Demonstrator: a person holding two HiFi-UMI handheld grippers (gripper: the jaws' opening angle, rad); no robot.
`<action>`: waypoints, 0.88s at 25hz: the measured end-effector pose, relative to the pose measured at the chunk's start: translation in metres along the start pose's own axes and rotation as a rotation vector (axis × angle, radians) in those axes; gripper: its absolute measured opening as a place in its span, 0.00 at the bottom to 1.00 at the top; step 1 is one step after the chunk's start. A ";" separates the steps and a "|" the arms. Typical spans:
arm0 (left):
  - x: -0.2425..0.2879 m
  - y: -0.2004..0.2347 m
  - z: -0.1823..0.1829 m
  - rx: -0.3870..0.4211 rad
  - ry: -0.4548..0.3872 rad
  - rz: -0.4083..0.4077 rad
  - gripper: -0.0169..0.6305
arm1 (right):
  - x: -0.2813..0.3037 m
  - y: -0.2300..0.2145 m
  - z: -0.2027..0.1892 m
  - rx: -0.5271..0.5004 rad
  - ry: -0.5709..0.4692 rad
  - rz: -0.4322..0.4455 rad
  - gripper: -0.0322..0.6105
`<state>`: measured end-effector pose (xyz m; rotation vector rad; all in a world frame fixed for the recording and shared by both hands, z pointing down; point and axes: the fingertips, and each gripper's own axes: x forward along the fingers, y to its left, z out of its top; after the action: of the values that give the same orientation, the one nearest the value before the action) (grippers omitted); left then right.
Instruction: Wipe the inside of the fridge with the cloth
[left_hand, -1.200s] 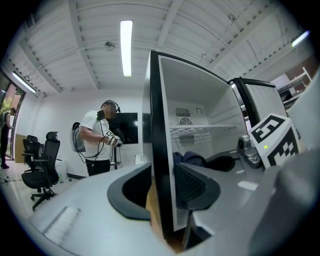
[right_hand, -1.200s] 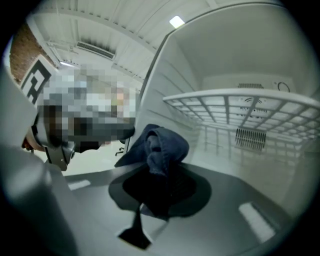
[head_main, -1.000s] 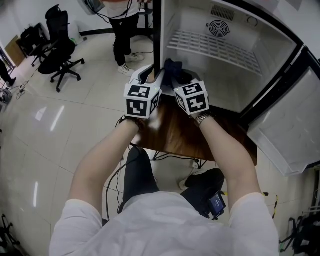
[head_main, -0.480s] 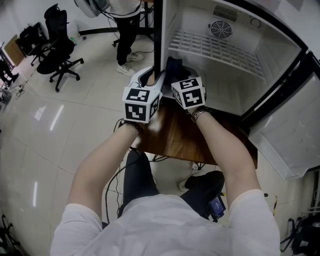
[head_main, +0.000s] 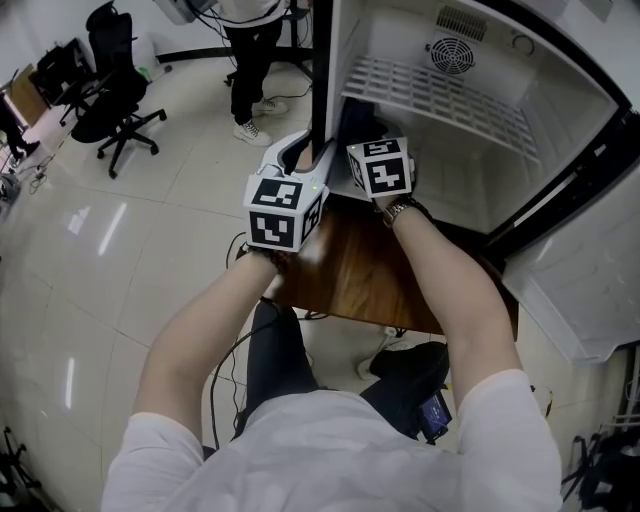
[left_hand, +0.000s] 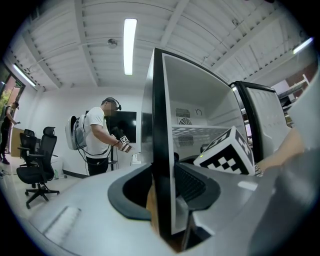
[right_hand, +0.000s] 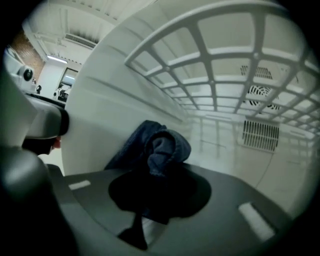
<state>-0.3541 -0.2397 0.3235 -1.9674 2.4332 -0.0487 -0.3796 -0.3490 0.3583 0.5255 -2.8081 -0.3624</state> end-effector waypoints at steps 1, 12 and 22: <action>0.000 0.000 0.000 0.000 0.000 0.001 0.24 | 0.002 -0.002 0.000 0.003 0.000 -0.006 0.17; 0.001 -0.001 0.000 -0.009 -0.002 0.002 0.23 | 0.025 -0.023 -0.002 0.026 0.013 -0.058 0.17; 0.001 -0.001 0.000 -0.015 0.000 -0.002 0.23 | 0.043 -0.036 -0.001 0.044 0.012 -0.104 0.17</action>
<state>-0.3528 -0.2406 0.3231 -1.9760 2.4386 -0.0297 -0.4061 -0.3981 0.3579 0.6833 -2.7897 -0.3181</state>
